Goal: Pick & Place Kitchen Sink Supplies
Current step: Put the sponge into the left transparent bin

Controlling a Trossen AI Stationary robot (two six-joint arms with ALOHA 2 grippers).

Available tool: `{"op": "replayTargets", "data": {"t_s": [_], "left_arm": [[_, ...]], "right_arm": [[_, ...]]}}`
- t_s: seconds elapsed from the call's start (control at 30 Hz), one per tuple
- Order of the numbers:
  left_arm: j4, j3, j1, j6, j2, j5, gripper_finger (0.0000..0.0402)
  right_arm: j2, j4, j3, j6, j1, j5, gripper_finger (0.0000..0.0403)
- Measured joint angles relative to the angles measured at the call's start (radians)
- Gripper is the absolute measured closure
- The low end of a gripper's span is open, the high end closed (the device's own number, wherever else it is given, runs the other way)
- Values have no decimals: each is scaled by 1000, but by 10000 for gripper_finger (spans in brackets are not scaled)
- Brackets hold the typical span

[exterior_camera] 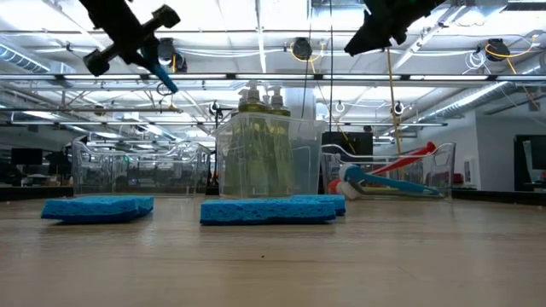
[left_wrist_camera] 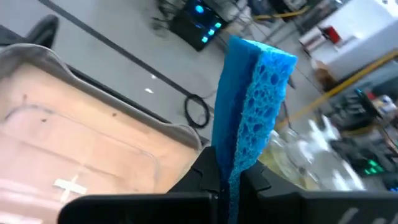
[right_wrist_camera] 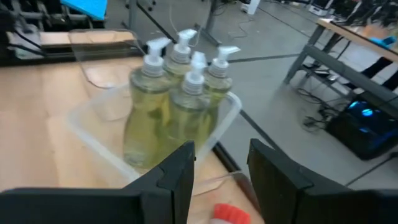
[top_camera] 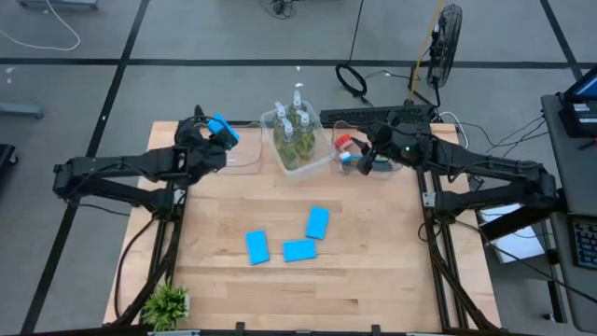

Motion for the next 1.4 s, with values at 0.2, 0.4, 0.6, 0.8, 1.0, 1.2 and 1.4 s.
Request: {"op": "replayTargets", "data": {"t_s": [0.2,0.4,0.6,0.8,1.0,1.2,1.4], "left_arm": [[-1,0,135,20,94,106,393],[149,0,292,209,181,335,393],[200,0,461,405,253,596,393],[210,1,577,573,315,786,393],[176,64,651,756,411,908,393],[99,140,674,856,520,971,394],[-36,152,673,855,515,973,394]], "right_arm": [[17,2,0,-73,-53,0,265],[19,-13,0,-88,-99,-1,267],[20,-14,0,-88,-129,-2,268],[20,-16,0,-87,-130,-2,268],[20,-16,0,-79,-130,-2,270],[20,-16,0,-47,-130,-2,267],[20,-17,0,-49,-130,-2,266]]}}
